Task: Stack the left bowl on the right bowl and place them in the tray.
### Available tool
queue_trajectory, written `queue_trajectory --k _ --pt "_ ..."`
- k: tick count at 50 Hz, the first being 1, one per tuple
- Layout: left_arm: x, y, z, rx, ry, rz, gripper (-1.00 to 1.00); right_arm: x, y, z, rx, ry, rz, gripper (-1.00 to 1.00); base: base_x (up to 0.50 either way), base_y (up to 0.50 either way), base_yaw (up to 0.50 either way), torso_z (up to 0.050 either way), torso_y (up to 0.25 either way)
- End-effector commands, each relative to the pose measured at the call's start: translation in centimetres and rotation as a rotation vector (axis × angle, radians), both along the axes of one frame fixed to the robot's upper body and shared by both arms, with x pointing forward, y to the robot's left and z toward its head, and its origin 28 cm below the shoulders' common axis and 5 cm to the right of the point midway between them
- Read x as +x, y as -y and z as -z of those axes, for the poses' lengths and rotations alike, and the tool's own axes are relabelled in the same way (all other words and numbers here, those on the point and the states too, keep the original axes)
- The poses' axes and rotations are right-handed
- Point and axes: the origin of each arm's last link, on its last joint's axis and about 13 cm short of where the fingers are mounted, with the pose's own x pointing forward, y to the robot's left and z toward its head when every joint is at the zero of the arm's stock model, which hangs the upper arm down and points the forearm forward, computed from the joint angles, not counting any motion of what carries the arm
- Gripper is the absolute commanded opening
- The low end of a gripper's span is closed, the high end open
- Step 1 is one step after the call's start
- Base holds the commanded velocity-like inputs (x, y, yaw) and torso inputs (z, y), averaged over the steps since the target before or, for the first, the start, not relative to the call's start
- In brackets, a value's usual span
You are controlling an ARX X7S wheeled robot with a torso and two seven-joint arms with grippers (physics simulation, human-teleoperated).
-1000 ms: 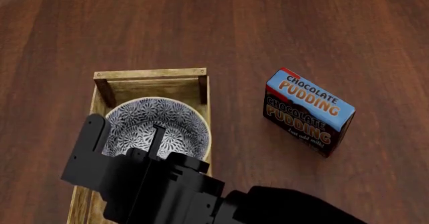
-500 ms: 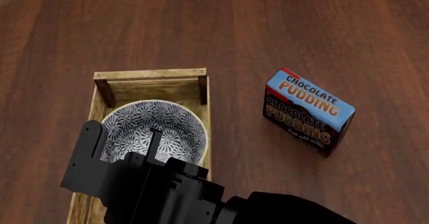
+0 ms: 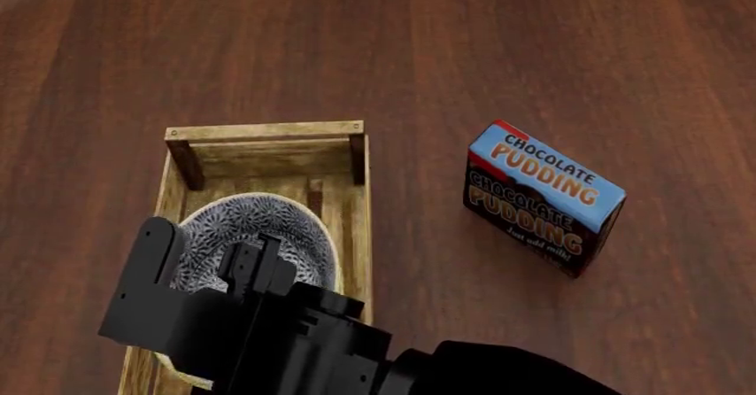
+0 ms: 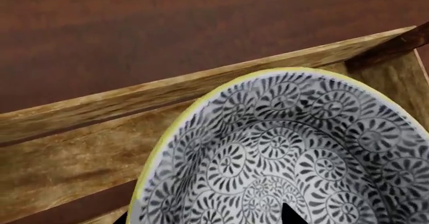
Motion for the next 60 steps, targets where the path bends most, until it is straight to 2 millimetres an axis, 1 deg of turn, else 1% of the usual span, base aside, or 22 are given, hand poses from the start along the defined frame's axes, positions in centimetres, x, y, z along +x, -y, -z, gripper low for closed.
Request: queue_trajectory --k 1,8,33,45,60 --pt "0.0 0.0 0.0 0.001 -0.001 0.001 1.0 -0.4 -0.4 -0.3 0.004 0.008 -0.013 1.0 0.0 0.0 0.0 0.0 0.0" --pt "0.0 0.1 0.1 0.002 -0.001 0.002 1.0 -0.6 -0.5 -0.7 0.001 0.024 -0.013 1.0 0.0 0.0 0.0 0.0 0.0" --pt "0.0 0.0 0.0 0.0 0.0 0.002 1.0 -2.0 -0.9 -0.5 -0.054 0.018 -0.022 1.0 0.0 0.0 0.0 0.0 0.0" --pt "0.0 0.0 0.0 0.0 -0.002 0.001 1.0 -3.2 -1.2 -1.1 -0.083 0.051 -0.014 1.0 0.0 0.0 0.0 0.0 0.0" --pt "-0.1 0.1 0.0 0.001 -0.003 0.003 1.0 -4.4 -1.6 -1.8 -0.074 0.084 -0.012 1.0 0.0 0.0 0.0 0.0 0.0"
